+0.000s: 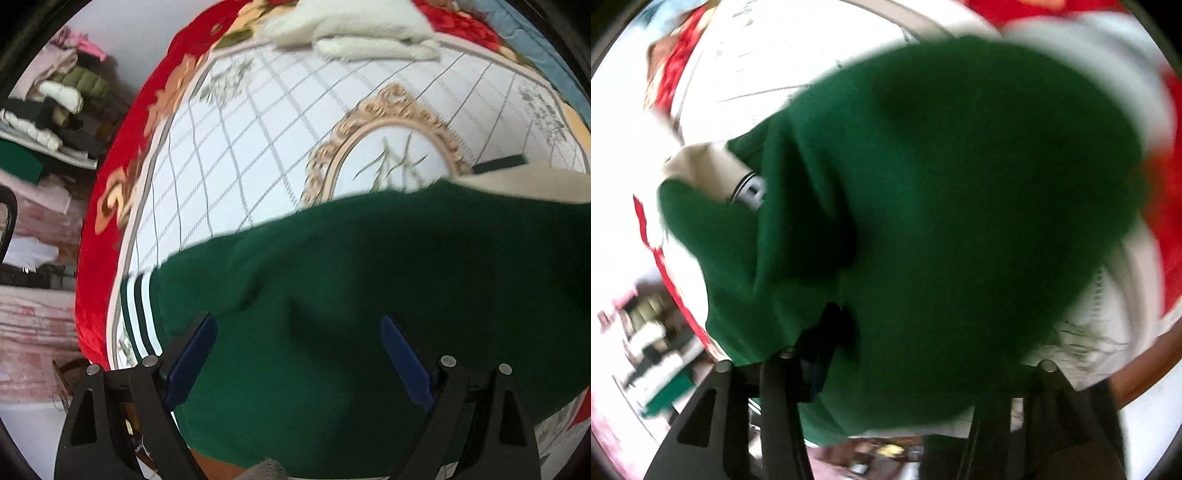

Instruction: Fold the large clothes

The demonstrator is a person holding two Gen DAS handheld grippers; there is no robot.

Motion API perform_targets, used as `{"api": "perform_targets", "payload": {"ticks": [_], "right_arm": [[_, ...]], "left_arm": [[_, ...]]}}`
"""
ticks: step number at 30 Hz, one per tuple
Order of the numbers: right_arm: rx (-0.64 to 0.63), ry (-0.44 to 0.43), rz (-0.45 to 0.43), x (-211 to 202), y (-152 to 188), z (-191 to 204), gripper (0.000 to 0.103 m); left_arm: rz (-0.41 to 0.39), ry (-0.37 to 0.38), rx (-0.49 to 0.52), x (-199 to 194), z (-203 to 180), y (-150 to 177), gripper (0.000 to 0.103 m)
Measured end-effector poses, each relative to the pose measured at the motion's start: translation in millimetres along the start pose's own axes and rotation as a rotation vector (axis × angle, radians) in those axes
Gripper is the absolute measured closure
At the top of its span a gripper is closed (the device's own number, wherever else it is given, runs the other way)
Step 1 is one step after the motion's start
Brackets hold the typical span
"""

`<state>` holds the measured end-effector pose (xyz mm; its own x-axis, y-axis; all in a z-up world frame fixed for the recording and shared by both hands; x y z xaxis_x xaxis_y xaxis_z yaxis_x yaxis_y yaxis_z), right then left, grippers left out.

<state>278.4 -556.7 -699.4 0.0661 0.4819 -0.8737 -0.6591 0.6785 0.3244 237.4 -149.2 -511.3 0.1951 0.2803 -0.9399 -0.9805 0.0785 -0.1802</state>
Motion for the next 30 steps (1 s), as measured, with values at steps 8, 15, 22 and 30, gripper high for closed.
{"api": "perform_targets", "payload": {"ticks": [8, 15, 22, 30], "right_arm": [[-0.413, -0.018, -0.103, -62, -17, 60, 0.029], [-0.625, -0.022, 0.131, 14, -72, 141, 0.096], [-0.755, -0.123, 0.085, -27, -65, 207, 0.097], [-0.686, -0.029, 0.028, 39, -118, 236, 0.097]], "left_arm": [[-0.059, -0.035, 0.025, -9, -26, -31, 0.012], [-0.06, -0.075, 0.004, 0, -30, -41, 0.012], [-0.06, -0.079, -0.006, 1, -30, -37, 0.012], [-0.043, -0.097, -0.003, 8, -34, -37, 0.012]]}}
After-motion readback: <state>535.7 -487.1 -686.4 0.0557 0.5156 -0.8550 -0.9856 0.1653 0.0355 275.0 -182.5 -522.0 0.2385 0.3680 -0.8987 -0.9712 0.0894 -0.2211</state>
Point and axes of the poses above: each gripper's, at about its wrist camera, not at the fingertips, and x roughly the way its jaws point, z to its left, y to its underside, the point moved 6 cm from there along x, roughly the way its jaws point
